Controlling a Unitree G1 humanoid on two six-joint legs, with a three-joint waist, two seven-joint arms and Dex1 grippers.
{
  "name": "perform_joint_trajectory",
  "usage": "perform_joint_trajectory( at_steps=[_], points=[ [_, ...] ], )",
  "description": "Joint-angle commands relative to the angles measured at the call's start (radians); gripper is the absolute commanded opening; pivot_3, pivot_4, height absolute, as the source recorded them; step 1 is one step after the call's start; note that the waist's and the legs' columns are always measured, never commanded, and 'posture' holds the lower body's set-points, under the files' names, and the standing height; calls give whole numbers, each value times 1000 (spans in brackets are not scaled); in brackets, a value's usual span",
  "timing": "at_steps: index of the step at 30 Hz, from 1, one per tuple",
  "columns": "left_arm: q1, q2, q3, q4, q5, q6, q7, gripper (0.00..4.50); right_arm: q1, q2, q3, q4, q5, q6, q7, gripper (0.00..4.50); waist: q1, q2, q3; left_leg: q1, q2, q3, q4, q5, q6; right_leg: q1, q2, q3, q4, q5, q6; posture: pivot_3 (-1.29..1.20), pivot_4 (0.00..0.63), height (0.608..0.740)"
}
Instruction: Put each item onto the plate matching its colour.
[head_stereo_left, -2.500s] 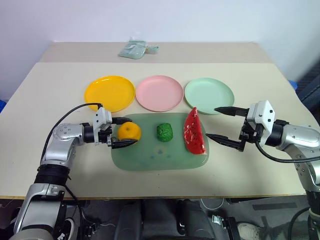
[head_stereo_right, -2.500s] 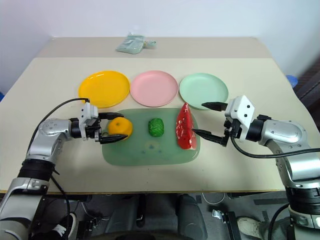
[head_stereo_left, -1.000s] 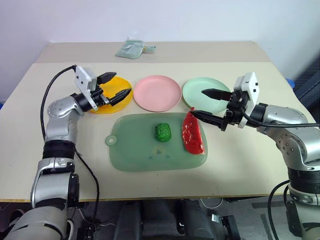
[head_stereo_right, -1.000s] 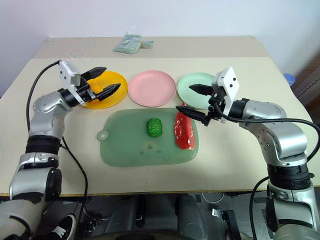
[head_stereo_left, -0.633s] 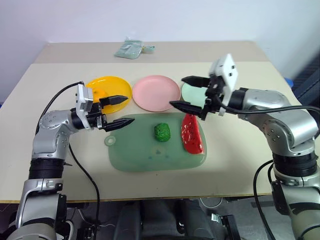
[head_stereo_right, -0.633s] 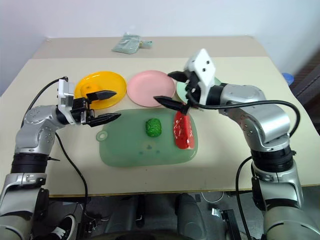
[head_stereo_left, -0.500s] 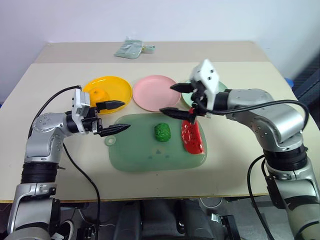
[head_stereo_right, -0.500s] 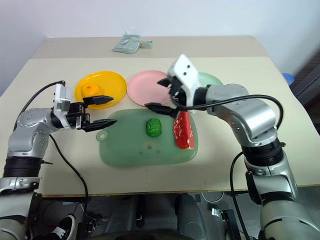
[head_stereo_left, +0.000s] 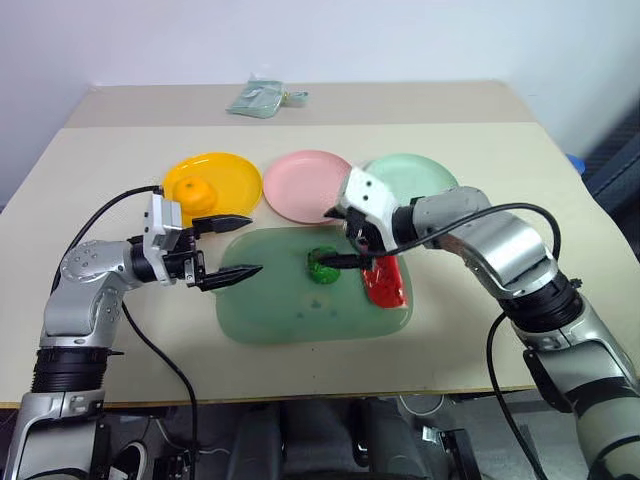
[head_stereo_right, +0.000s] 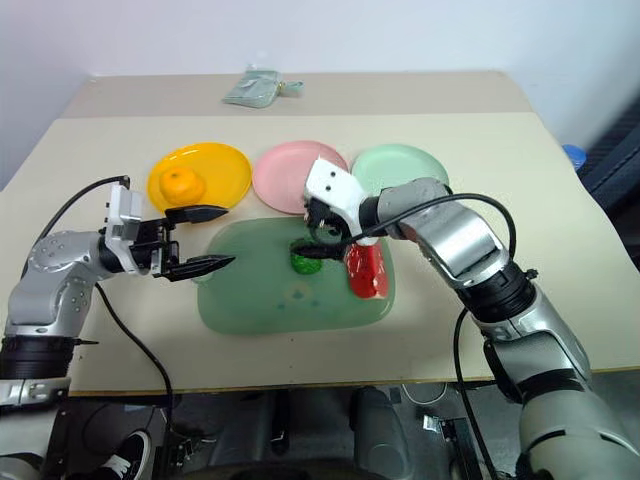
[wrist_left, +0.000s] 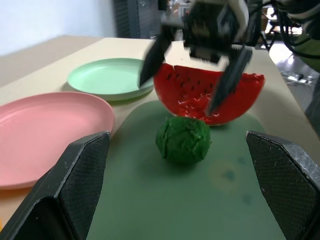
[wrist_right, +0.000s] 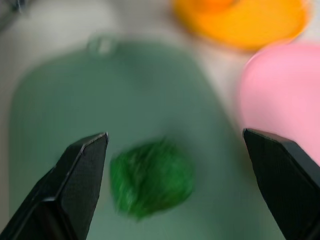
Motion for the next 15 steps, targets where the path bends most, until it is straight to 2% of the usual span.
perform_joint_trajectory(
  at_steps=[1, 2, 8, 12, 15],
  points=[
    [9, 1, 30, -50, -30, 4, 23, 4434, -28, 46, -78, 4, 41, 28, 9, 4435, -1, 0, 0, 0, 0, 0, 0, 0, 0, 0, 0, 0, 0, 0, 0, 0, 150, 740],
    [11, 0, 30, -52, -31, 6, 26, 4434, -30, 49, -81, 5, 40, 34, 11, 4435, 0, 0, 0, 0, 0, 0, 0, 0, 0, 0, 0, 0, 0, 0, 0, 0, 150, 740],
    [4, -8, 13, -61, -34, 3, 36, 4434, -9, 34, 88, 33, -125, -41, 25, 4435, -1, 0, 0, 0, 0, 0, 0, 0, 0, 0, 0, 0, 0, 0, 0, 0, 150, 740],
    [0, -12, 9, -57, -32, -2, 39, 4434, -11, 47, 98, 63, -142, -45, 56, 4435, 0, 0, 0, 0, 0, 0, 0, 0, 0, 0, 0, 0, 0, 0, 0, 0, 150, 740],
    [1, -13, 13, -60, -34, -3, 43, 4500, -23, 68, 59, 84, -124, -23, 70, 3539, -1, 0, 0, 0, 0, 0, 0, 0, 0, 0, 0, 0, 0, 0, 0, 0, 150, 740]
  ],
)
